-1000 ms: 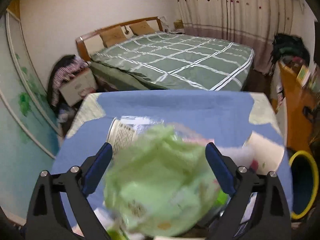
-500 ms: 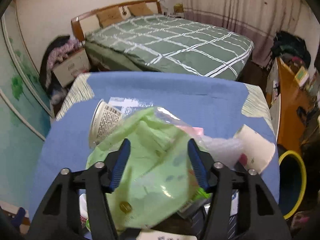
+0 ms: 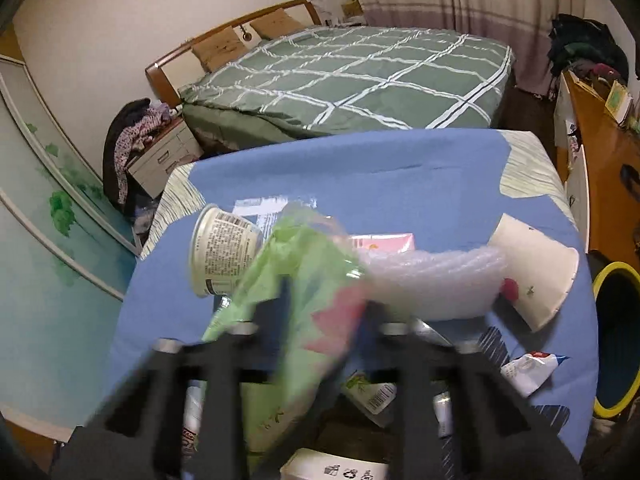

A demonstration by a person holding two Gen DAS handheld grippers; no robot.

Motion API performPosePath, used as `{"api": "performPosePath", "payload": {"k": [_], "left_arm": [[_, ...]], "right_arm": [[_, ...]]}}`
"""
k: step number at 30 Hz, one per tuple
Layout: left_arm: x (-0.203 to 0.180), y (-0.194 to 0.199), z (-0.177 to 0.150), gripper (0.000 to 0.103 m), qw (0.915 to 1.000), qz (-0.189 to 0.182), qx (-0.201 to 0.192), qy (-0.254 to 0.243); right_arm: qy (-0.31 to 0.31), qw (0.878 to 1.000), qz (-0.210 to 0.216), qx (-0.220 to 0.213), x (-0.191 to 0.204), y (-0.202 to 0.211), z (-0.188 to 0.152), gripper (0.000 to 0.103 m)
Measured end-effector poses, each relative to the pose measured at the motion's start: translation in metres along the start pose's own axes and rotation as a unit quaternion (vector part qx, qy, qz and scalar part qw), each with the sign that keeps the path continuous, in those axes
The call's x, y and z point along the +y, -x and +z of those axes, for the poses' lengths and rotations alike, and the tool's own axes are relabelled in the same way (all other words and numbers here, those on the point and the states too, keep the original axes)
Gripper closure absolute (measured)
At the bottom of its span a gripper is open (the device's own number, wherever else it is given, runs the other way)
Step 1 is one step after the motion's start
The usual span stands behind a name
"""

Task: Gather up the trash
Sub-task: 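Carry the green bag with the right gripper into the yellow bin and release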

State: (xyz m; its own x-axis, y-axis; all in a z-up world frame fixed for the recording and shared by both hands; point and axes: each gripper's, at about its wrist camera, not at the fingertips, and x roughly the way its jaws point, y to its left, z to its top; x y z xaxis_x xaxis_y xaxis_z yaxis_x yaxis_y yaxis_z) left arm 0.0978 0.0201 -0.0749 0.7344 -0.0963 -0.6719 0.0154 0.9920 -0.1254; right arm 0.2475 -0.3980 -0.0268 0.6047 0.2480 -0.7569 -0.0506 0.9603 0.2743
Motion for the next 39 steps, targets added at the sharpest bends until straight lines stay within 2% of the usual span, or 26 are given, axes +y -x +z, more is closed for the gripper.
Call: {"api": "performPosePath", "payload": {"k": [3,12,17,24,29,32,39], "left_arm": [[0.002,-0.002,0.0,0.004,1.0,0.0,0.001,0.004],[-0.008,0.002,-0.002,0.004,0.9998,-0.013,-0.003,-0.015],[-0.022,0.006,-0.005,0.004,0.9989,-0.031,-0.006,-0.034],[-0.061,0.001,-0.012,0.004,0.9963,-0.058,0.003,-0.063],[-0.095,-0.004,-0.016,0.004,0.9944,-0.07,0.01,-0.079],[-0.113,-0.009,-0.019,0.004,0.9935,-0.073,0.015,-0.086],[-0.156,-0.031,-0.029,0.004,0.9924,-0.07,0.049,-0.089]], "right_arm": [[-0.007,0.999,0.023,-0.026,-0.002,0.019,-0.003,0.097],[0.001,0.992,0.063,-0.111,0.001,0.1,-0.011,0.098],[0.002,0.986,0.036,-0.161,-0.022,0.144,-0.022,0.098],[-0.062,0.978,-0.051,-0.193,-0.121,0.182,-0.044,0.098],[-0.101,0.963,-0.147,-0.204,-0.193,0.191,-0.055,0.098],[-0.111,0.951,-0.204,-0.202,-0.23,0.186,-0.061,0.098],[-0.133,0.942,-0.259,-0.166,-0.303,0.148,-0.075,0.098]]}}
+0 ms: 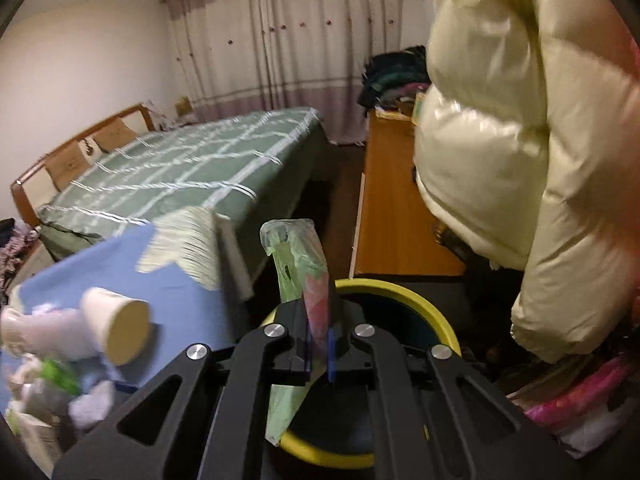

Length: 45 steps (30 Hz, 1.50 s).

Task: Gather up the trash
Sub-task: 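Carry the green bag with the right gripper into the yellow bin and release, then grasp the white receipt box with the left gripper and drop it into the bin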

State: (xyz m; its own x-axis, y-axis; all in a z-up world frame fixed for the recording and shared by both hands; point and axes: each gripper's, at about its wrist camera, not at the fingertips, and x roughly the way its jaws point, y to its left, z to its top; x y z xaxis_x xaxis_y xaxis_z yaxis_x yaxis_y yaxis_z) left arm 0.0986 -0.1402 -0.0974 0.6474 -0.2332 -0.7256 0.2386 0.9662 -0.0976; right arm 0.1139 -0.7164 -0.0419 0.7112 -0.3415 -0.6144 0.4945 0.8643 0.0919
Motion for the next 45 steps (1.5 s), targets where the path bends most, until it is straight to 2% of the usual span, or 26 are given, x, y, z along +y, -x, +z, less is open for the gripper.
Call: {"api": "performPosePath", "payload": {"k": [4,7,11,15,18,29,31,33,37,40,45], "left_arm": [[-0.012,-0.013,-0.001,0.004,0.9999,0.003,0.017,0.001],[-0.021,-0.021,0.001,0.004,0.9995,0.022,0.02,-0.005],[-0.026,-0.026,0.005,0.004,0.9995,0.022,0.022,0.001],[-0.037,-0.026,0.009,0.004,0.9997,0.017,0.016,-0.01],[-0.041,-0.031,0.012,0.004,0.9993,0.029,0.018,-0.015],[-0.051,-0.045,0.012,0.004,0.998,0.018,0.052,-0.032],[-0.055,-0.046,0.013,0.004,0.9973,0.031,0.051,-0.042],[-0.052,-0.048,0.013,0.004,0.9973,0.026,0.056,-0.04],[-0.044,-0.047,0.011,0.03,0.9971,0.011,0.065,-0.038],[-0.037,-0.045,0.011,0.031,0.9969,-0.003,0.072,-0.031],[-0.041,-0.048,0.01,0.026,0.9959,0.006,0.076,-0.048]], "right_arm": [[0.007,0.999,-0.035,0.015,-0.013,-0.031,-0.009,0.097],[0.007,0.999,-0.044,0.028,-0.016,-0.044,-0.016,0.094],[0.001,0.999,-0.041,0.025,-0.018,-0.043,-0.021,0.077],[0.003,0.999,-0.038,0.026,-0.014,-0.041,-0.023,0.076],[0.002,0.999,-0.036,0.028,-0.013,-0.04,-0.023,0.076],[0.002,0.999,-0.023,0.036,-0.007,-0.039,-0.024,0.072],[0.003,0.999,-0.02,0.038,-0.005,-0.039,-0.025,0.072],[0.003,0.999,-0.018,0.038,-0.004,-0.039,-0.025,0.072],[0.001,0.999,-0.014,0.036,-0.004,-0.035,-0.023,0.072],[-0.001,0.999,-0.011,0.033,-0.006,-0.03,-0.022,0.072],[0.001,0.999,0.002,0.032,-0.005,-0.018,-0.026,0.066]]}}
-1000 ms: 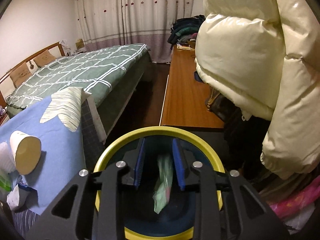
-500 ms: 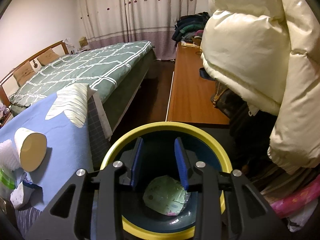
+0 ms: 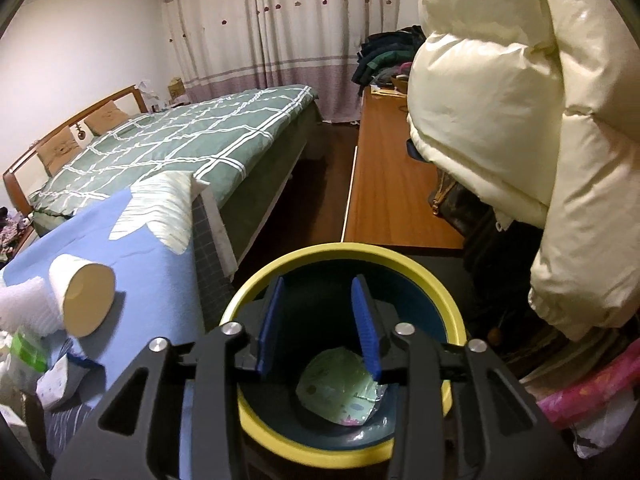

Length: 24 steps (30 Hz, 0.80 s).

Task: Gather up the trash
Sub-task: 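Grasp the white receipt box with the left gripper and drop it into the bin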

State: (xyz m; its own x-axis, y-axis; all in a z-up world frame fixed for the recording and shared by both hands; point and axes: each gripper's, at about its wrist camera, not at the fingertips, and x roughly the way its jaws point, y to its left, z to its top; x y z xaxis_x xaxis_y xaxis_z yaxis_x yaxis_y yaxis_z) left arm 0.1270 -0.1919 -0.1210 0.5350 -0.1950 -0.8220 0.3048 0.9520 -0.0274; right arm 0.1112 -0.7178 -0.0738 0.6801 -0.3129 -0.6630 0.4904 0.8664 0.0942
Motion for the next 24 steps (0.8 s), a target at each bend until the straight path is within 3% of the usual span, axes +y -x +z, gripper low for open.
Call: {"api": "performPosePath", "payload": {"k": [7,13,24], "left_arm": [[-0.003,0.01,-0.001,0.031,0.9997,-0.02,-0.011,-0.005],[-0.027,0.041,0.011,0.031,0.9969,-0.044,-0.05,-0.04],[-0.116,0.037,0.074,0.031,0.9827,-0.126,-0.07,-0.116]], "right_arm": [[0.005,1.0,0.012,-0.016,-0.005,0.032,-0.017,0.066],[-0.014,0.999,0.013,-0.031,-0.024,0.057,-0.023,0.066],[-0.011,0.999,0.022,-0.038,-0.045,0.09,-0.041,0.059]]}}
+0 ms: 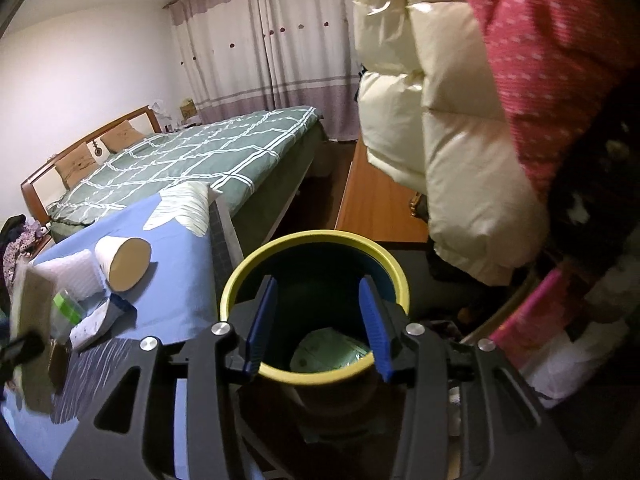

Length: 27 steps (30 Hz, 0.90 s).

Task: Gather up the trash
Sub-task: 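Grasp the white receipt box with the left gripper and drop it into the bin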

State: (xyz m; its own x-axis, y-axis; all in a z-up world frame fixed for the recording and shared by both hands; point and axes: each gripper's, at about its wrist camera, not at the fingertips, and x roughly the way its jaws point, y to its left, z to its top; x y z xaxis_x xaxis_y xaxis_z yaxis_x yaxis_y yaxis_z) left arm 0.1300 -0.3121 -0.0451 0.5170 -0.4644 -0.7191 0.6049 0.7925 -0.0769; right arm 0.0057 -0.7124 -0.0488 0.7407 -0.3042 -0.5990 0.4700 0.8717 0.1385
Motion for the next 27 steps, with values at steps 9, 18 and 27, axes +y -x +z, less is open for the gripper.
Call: {"api": "performPosePath", "payload": {"k": [9,18,27], "left_arm": [[-0.061,-0.092,0.061,0.031,0.9979,-0.048,0.035,-0.027],[-0.112,-0.162,0.082,0.03,0.9965,-0.044,0.046,-0.054],[-0.095,-0.108,0.083,0.01,0.9985,-0.044,-0.008,-0.03]], "right_arm": [[-0.008,1.0,-0.021,0.017,-0.021,0.002,-0.019,0.059],[-0.016,0.999,-0.034,0.029,-0.031,-0.001,-0.026,0.058],[-0.014,0.999,-0.027,0.042,-0.024,-0.008,-0.029,0.056]]}}
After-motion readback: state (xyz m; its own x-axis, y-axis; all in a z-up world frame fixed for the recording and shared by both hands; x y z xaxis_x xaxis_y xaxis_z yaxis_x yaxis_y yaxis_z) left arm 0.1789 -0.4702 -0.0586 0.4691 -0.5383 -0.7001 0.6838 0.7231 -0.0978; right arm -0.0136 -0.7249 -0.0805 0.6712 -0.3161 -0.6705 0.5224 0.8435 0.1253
